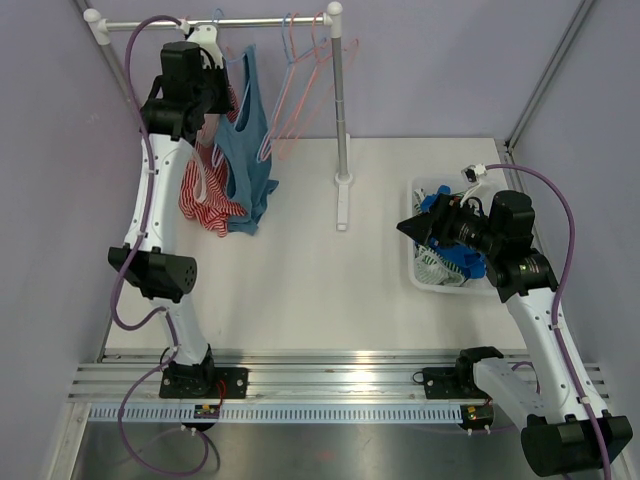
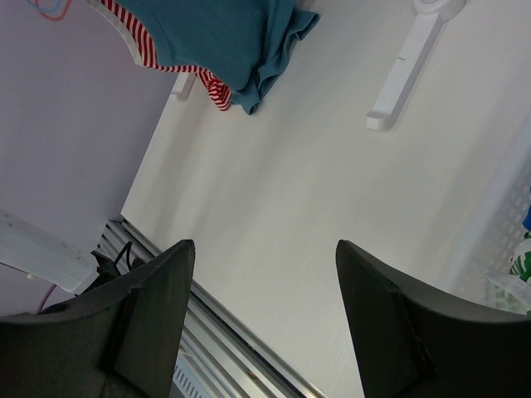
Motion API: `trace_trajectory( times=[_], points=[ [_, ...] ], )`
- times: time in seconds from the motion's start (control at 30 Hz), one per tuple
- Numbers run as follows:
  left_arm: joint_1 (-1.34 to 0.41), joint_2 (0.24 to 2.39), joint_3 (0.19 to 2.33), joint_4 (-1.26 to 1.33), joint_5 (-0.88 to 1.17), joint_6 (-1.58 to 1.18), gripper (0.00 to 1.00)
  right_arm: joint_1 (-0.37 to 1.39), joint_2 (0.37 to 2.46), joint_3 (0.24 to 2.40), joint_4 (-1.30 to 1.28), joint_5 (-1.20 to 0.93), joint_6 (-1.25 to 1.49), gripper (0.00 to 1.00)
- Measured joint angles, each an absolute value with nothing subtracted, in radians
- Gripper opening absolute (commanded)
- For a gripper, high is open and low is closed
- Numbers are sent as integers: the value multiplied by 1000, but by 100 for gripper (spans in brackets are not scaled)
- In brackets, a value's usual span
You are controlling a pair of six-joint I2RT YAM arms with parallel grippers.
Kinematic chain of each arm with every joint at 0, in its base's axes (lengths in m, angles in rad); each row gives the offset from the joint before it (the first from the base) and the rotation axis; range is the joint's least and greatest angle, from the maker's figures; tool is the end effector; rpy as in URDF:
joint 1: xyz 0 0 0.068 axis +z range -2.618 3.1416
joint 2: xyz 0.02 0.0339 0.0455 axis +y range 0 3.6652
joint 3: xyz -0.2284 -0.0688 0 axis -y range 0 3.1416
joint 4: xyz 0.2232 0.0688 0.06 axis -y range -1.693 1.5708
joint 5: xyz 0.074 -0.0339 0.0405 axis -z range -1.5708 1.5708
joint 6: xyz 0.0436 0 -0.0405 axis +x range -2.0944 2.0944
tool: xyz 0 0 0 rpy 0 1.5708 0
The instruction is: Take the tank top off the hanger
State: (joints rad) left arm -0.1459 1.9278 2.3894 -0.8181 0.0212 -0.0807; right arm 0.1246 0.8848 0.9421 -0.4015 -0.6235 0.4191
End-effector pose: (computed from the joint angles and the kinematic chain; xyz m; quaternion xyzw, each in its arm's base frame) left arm 0.3789 -0.0566 0.4396 0.0328 0.8206 -0.0731 0.5659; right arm 0.1930 0.0498 0.3260 -0.0604 0.7958 0.3887 0.4604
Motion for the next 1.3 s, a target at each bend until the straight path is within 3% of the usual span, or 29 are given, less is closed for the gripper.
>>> trace_trajectory(
  times=[0.37,0.83,1.1,1.3],
  points=[
    [-164,1737,2345,-815,41,-136,0,126,883,942,-402,-635,406,85],
    [-356,1148,1624,-764,-28,-285,0,148,885,972,-416,-650,377,85],
    [-429,756,1283,-875,-151,-373,0,273,944,989,-414,-649,378,84],
    [-430,550,1139,-915,8,-393,0,392,971,975,-334,-618,405,81]
  ],
)
